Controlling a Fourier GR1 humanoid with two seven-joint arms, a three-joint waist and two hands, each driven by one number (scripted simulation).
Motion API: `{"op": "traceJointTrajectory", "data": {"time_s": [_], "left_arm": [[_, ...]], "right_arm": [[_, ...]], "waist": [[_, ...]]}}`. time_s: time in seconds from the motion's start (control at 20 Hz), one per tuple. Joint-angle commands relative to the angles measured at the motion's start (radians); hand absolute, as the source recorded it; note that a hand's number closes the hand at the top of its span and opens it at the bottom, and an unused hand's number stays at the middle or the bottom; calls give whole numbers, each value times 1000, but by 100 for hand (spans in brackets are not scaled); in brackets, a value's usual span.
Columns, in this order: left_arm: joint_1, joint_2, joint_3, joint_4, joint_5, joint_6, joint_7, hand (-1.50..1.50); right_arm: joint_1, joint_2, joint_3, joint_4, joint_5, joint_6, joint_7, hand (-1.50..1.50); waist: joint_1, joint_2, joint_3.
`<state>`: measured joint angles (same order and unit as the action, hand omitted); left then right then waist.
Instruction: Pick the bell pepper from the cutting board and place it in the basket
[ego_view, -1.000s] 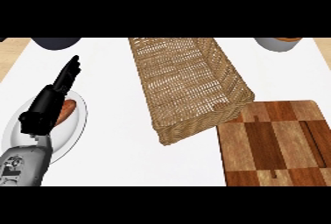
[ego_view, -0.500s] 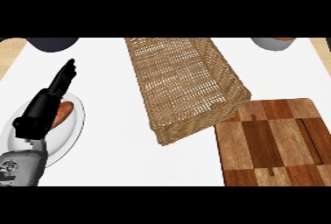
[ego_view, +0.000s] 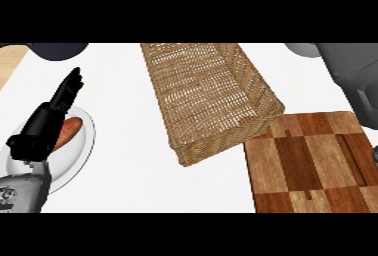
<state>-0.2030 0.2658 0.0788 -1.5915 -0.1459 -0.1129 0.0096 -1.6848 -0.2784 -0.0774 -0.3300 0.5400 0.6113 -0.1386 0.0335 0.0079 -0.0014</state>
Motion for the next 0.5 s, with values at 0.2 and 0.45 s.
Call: {"op": "traceJointTrajectory", "data": {"time_s": [0.2, 0.45], "left_arm": [[-12, 20, 29, 14, 12, -16, -9, 0], [-28, -10, 6, 7, 2, -4, 22, 0]], "right_arm": [[40, -2, 163, -46, 174, -52, -54, 150], [41, -11, 189, -3, 210, -9, -131, -150]], "waist": [[-9, -1, 0], [-3, 1, 1]]}}
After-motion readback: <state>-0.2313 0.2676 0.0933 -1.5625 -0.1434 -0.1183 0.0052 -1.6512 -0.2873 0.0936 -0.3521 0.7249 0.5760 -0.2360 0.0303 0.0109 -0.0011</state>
